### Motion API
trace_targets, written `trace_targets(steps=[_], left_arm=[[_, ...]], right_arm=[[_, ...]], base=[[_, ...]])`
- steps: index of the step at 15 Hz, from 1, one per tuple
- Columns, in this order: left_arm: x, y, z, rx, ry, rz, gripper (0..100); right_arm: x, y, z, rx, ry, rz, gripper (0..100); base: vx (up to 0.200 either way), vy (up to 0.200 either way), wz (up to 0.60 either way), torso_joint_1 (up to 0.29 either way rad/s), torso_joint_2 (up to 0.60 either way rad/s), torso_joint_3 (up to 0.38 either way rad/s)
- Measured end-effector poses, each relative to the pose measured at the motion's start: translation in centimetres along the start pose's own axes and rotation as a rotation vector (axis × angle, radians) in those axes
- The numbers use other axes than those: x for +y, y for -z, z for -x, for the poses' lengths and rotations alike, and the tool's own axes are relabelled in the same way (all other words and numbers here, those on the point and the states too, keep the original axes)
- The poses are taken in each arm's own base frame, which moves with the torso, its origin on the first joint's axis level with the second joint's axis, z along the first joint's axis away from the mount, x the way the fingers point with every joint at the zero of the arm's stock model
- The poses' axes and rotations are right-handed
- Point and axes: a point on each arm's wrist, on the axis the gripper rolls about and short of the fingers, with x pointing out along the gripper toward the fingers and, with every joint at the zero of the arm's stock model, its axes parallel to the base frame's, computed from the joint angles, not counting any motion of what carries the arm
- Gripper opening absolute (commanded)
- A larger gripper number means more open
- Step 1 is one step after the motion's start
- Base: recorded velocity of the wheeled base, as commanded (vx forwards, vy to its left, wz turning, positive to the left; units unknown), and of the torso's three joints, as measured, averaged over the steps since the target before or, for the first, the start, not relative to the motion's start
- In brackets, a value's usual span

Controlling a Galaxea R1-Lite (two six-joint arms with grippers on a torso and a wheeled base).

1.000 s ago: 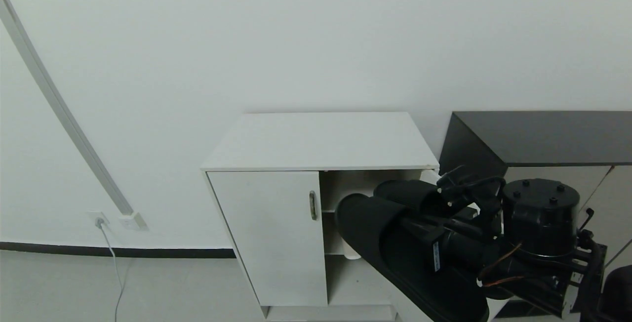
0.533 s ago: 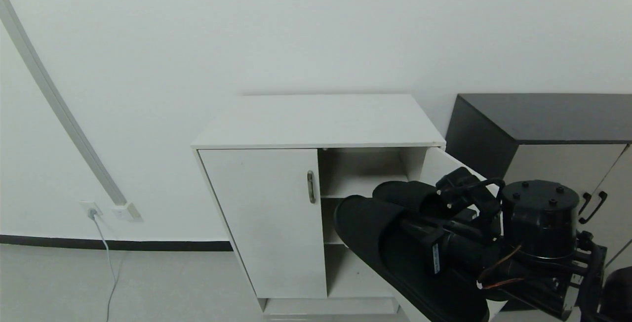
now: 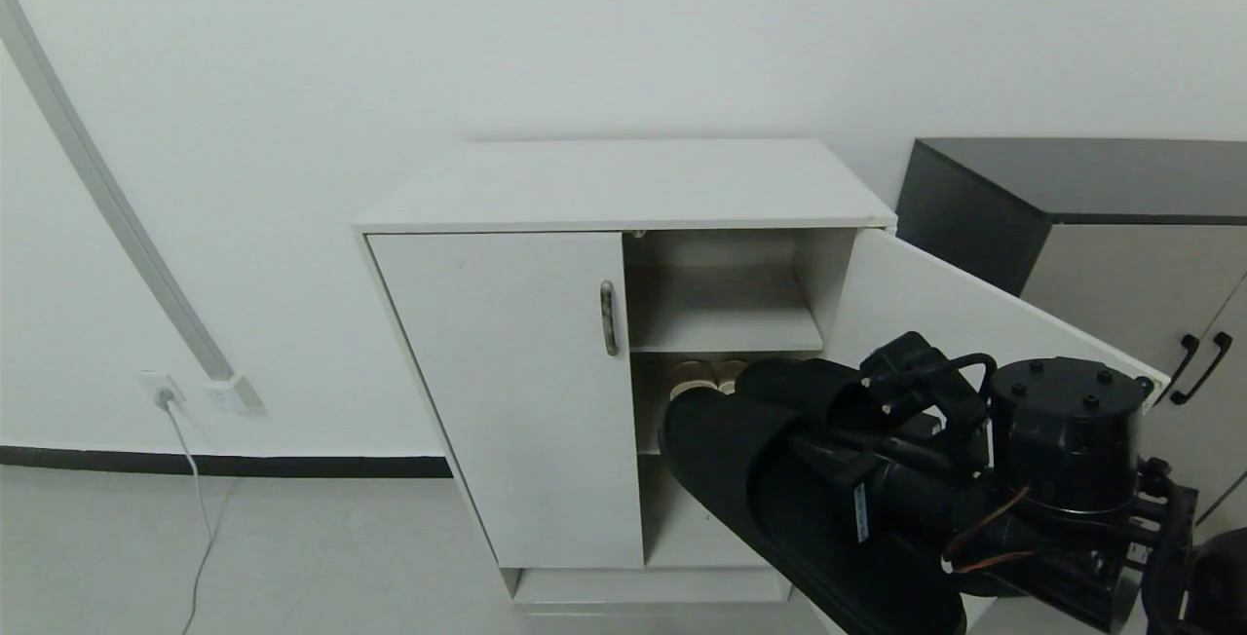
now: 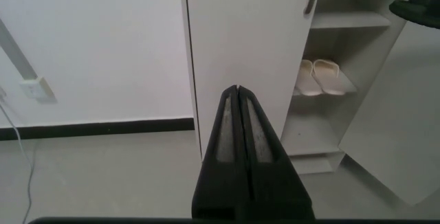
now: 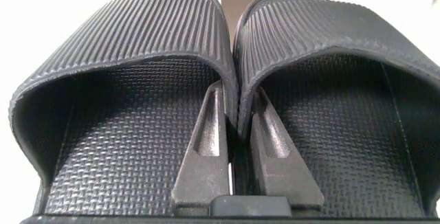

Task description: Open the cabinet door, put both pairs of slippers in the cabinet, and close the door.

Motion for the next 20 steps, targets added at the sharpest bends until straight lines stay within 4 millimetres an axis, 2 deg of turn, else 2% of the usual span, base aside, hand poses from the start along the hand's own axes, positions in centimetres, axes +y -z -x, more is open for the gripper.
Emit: trace_targets(steps=[8, 14, 20], left_arm=[[0.00, 0.00, 0.00, 0.000, 0.000, 0.001, 0], [0.00, 0.00, 0.00, 0.000, 0.000, 0.001, 0], [0.00, 0.00, 0.00, 0.000, -0.001, 0.002, 0]], right_arm=[[0.00, 0.06, 0.01, 0.003, 0.000, 0.001, 0], [0.17, 0.33, -0.11, 0.013, -0.006, 0.003, 0], [0.26, 0.54, -0.37, 0.001, -0.008, 0.009, 0]], base=[[0.000, 0.000, 0.00, -0.121, 0.47, 0.344], [0.000, 0.000, 0.00, -0.034, 0.42, 0.380], [0.000, 0.000, 0.00, 0.000, 0.00, 0.000]])
